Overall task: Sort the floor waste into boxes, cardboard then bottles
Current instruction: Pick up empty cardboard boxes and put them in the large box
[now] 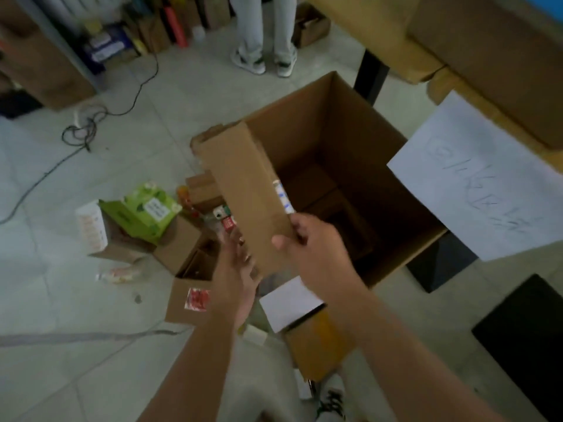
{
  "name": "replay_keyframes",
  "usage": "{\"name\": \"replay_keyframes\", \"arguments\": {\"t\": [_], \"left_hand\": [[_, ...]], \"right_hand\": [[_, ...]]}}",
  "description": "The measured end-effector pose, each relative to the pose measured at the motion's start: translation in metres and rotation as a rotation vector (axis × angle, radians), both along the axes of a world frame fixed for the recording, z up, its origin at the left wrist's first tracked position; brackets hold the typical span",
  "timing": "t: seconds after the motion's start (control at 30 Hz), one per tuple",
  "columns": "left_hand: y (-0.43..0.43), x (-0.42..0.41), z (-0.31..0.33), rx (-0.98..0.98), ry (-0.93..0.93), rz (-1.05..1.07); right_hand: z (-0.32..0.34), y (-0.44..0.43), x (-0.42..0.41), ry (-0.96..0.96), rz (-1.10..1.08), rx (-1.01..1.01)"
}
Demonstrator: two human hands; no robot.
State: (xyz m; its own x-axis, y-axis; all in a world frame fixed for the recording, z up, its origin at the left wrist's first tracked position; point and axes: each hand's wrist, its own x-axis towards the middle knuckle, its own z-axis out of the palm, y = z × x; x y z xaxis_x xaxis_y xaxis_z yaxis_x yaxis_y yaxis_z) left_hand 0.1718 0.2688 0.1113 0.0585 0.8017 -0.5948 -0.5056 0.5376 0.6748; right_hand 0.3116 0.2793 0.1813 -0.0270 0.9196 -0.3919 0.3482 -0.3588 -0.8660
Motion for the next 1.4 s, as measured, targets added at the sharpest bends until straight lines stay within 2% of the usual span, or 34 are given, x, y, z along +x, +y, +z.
{"name": "replay_keyframes", "arguments": {"t": [0.07, 0.1, 0.17, 0.27, 0.33, 0.4, 0.5, 0.67, 0.83, 0.97, 1.23, 1.3, 1.4], "left_hand": [[0.015, 0.04, -0.02, -0.147, 0.294, -0.169], [0.018, 0.061, -0.031, -0.214, 0.377, -0.258], [0.021, 0.105, -0.045, -0.313, 0.35, -0.401], [0.03, 0.152, -0.081, -0.369, 0.338, -0.412], [0.033, 0.166, -0.107, -0.414, 0.468, -0.414], [0.028, 0.168, -0.128, -0.508, 0.552, -0.534], [0.017, 0.165, -0.147, -0.581, 0.442, -0.515], [0.02, 0.175, -0.143, -0.56, 0.439, -0.49], [0.019, 0.177, -0.14, -0.552, 0.513, -0.535], [0.02, 0.175, -0.139, -0.543, 0.508, -0.542], [0.02, 0.174, -0.144, -0.554, 0.498, -0.512], [0.018, 0.171, -0.141, -0.495, 0.5, -0.548], [0.003, 0.153, -0.138, -0.345, 0.401, -0.619]], "right_hand": [[-0.003, 0.025, 0.038, -0.1, -0.044, 0.023], [-0.011, 0.036, 0.058, -0.168, -0.063, 0.029], [-0.035, 0.052, 0.096, -0.352, -0.077, 0.02], [-0.078, 0.066, 0.144, -0.596, -0.054, -0.054], [-0.104, 0.069, 0.166, -0.679, -0.017, -0.105], [-0.123, 0.072, 0.181, -0.74, 0.014, -0.113], [-0.143, 0.077, 0.192, -0.788, 0.034, -0.151], [-0.176, 0.074, 0.2, -0.761, 0.242, -0.256], [-0.196, 0.059, 0.207, -0.678, 0.267, -0.371], [-0.203, 0.054, 0.211, -0.657, 0.247, -0.38], [-0.2, 0.048, 0.206, -0.605, 0.162, -0.238], [-0.194, 0.039, 0.199, -0.551, 0.114, -0.213], [-0.18, 0.017, 0.181, -0.461, -0.026, -0.17]]}}
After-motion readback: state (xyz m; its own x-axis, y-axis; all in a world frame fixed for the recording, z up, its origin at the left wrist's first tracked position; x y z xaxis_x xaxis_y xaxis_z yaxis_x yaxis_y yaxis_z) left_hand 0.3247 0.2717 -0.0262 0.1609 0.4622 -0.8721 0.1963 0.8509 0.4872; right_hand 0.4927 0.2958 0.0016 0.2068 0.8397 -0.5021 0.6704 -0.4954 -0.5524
